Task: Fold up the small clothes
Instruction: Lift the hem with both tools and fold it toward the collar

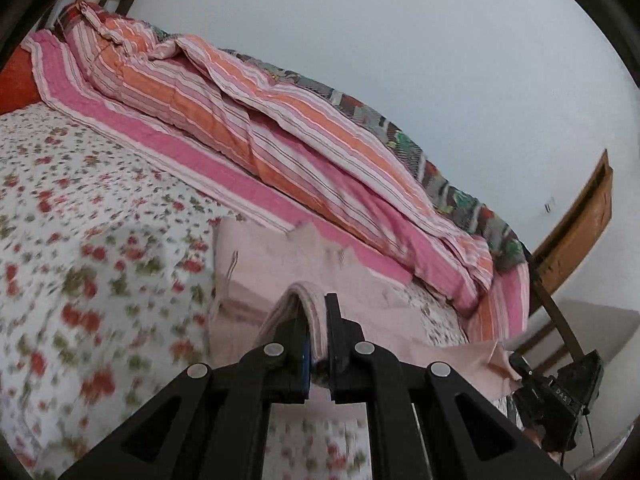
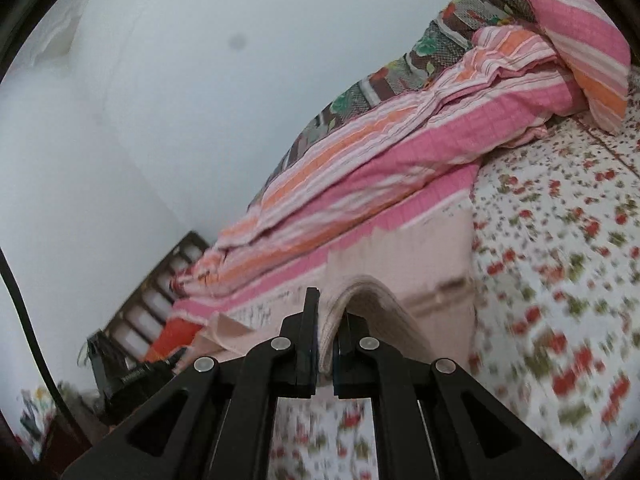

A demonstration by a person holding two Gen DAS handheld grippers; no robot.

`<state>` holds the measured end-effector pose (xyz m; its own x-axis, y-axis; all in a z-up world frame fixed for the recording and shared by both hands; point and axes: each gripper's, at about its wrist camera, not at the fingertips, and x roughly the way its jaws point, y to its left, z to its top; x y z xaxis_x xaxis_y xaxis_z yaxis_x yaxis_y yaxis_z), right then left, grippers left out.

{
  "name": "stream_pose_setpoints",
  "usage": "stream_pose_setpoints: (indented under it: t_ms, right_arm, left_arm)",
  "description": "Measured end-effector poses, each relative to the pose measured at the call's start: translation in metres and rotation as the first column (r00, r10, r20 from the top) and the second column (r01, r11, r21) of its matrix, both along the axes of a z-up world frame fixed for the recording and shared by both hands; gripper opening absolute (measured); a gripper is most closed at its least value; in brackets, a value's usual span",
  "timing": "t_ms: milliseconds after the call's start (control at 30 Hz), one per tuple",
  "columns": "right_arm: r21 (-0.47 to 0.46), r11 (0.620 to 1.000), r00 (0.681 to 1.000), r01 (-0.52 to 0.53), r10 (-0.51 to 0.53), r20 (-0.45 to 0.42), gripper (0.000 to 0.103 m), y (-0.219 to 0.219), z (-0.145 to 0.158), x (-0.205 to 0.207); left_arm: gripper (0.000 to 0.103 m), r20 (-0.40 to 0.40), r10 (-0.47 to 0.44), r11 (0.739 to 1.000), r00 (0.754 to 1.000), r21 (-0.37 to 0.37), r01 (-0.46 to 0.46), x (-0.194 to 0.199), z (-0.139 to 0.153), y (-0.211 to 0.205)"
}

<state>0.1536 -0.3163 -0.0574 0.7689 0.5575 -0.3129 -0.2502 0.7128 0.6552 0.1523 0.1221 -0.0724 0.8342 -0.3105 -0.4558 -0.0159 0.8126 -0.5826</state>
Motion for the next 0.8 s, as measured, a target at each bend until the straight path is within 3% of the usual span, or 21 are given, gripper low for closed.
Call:
stream_pose_setpoints:
  t_ms: [333, 533, 700, 733, 767, 800]
  right_arm:
    - [0.040, 0.999, 0.994, 0.017, -0.013, -0.111, 0.005, -0.002, -0.034, 0.117]
    - [-0.041, 0.999, 0.985, 0.016, -0.022, -0.170, 0.005, 0.009, -0.058, 0.179]
    - [-0.079, 0.996, 0.981, 0.041, -0.055, -0.188, 0.006, 0.012, -0.070, 0.206]
    - [-0.094, 0.995, 0.979, 0.045, -0.063, -0.196, 0.009, 0.013, -0.073, 0.210]
    - [-0.110, 0.993, 0.975, 0.040, -0.063, -0.214, 0.016, 0.015, -0.076, 0.213]
    - [-0.127, 0.991, 0.971, 0.034, -0.063, -0.229, 0.029, 0.016, -0.079, 0.215]
  left_arm:
    - [0.006, -0.089, 0.052, 0.998, 0.995, 0.026, -0.050, 0.115, -0.038, 0.004]
    - [0.006, -0.144, 0.061, 0.997, 0.988, 0.061, -0.053, 0.173, -0.057, 0.002]
    - [0.008, -0.176, 0.028, 0.998, 0.984, 0.066, -0.017, 0.201, -0.068, -0.002]
    - [0.012, -0.178, 0.016, 0.998, 0.984, 0.062, -0.005, 0.204, -0.069, -0.003]
    - [0.026, -0.183, 0.014, 0.998, 0.983, 0.069, -0.001, 0.205, -0.069, -0.003]
    - [0.034, -0.178, 0.019, 0.997, 0.984, 0.078, -0.005, 0.203, -0.068, -0.003]
